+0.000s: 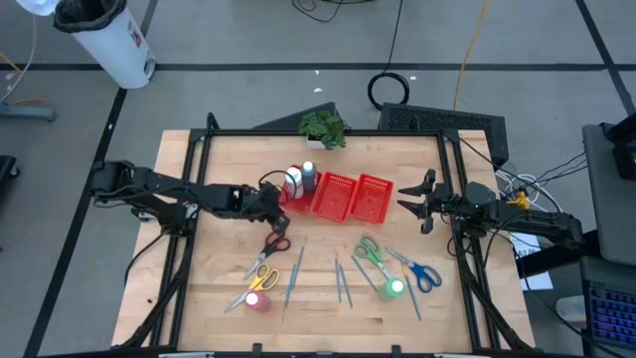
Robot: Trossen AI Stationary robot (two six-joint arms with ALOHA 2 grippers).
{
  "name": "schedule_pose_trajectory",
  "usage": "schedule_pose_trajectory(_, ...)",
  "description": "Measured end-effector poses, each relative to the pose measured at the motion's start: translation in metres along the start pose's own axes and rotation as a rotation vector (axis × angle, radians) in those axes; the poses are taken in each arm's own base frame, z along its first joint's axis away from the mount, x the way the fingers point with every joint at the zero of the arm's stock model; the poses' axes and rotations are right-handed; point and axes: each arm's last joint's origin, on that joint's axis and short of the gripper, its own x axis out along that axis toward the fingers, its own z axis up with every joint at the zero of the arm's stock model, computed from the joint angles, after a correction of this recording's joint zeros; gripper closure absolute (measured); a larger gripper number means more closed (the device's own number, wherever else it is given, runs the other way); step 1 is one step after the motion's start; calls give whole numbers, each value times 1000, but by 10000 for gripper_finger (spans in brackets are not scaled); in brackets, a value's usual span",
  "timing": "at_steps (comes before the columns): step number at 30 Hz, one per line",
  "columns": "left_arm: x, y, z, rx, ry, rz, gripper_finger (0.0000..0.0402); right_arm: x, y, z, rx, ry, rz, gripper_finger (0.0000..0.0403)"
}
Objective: Pick & Place Paint Supplies
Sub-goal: Put the red paint bottle into the left red bin
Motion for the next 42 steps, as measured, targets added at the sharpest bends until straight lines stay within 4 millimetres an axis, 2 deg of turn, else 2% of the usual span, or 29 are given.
schedule_pose_trajectory(3,-2,-2,-2,17,-1,-6,325,0,0,0,0,0,0,261)
schedule_pose_trajectory(7,-20,-11,-2,71,-90,-40,325,0,0,0,0,0,0,261)
schedule_pose_trajectory(16,-68,-36,-19,410,-322,-109,325,0,0,0,0,0,0,261)
schedule_pose_trajectory(22,-103,-61,-31,518,-438,-389,325,0,0,0,0,0,0,261)
schedule_pose_trajectory(26,-139,-82,-34,471,-638,-639,325,0,0,0,0,0,0,261)
schedule_pose_trajectory(28,-152,-93,-41,503,-701,-777,325,0,0,0,0,-1,0,261)
schedule_pose_trajectory(31,-151,-110,-57,587,-713,-911,325,0,0,0,0,0,0,261)
schedule_pose_trajectory(33,-146,-117,-67,649,-713,-919,323,0,0,0,0,0,0,261)
schedule_pose_trajectory(37,-159,-134,-75,758,-672,-918,290,0,0,0,0,-2,0,261)
schedule_pose_trajectory(39,-170,-142,-77,814,-624,-901,256,0,0,0,0,-1,0,261)
schedule_pose_trajectory(42,-184,-153,-79,932,-524,-784,193,0,0,0,0,0,0,261)
